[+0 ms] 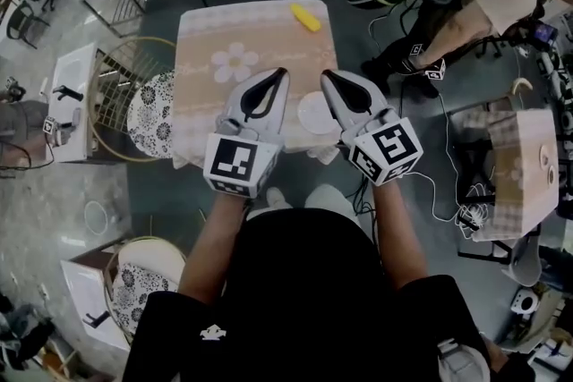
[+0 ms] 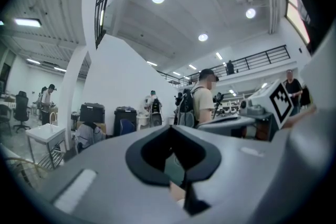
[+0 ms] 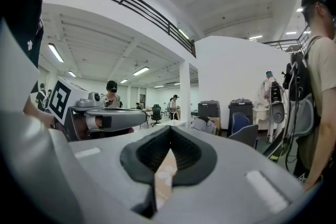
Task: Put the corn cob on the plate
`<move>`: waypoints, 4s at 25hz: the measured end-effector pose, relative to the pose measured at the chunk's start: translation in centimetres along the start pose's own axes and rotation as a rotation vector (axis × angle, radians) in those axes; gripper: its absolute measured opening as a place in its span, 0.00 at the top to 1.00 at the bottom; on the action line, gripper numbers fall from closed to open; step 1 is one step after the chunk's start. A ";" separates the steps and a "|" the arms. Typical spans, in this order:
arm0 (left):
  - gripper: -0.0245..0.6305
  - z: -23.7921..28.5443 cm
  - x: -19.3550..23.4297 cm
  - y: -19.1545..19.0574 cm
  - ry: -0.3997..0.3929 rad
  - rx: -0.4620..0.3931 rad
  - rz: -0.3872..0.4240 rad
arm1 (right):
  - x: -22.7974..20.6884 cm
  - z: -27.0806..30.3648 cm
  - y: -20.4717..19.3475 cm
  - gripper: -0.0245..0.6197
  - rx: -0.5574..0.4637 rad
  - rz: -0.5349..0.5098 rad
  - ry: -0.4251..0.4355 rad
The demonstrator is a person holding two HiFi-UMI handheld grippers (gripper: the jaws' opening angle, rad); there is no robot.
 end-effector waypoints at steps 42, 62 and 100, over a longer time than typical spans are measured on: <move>0.95 13.0 6.7 -4.3 0.249 0.099 -0.102 | -16.6 15.9 -4.9 0.96 0.123 0.007 0.163; 0.95 15.4 8.7 -12.3 0.421 0.204 -0.300 | -22.8 27.1 -16.3 0.96 0.338 0.030 0.176; 0.95 17.4 8.7 -20.8 0.523 0.259 -0.525 | -26.3 41.6 -34.5 0.47 0.683 -0.132 0.128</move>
Point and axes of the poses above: the fingertips, and each gripper's own axes: z forward along the fingers, x to its left, y out of its top, the point moved 9 cm from there along -z, backward along the fingers, and after that the axes turned 10 degrees about -y, right-handed, at the moved point
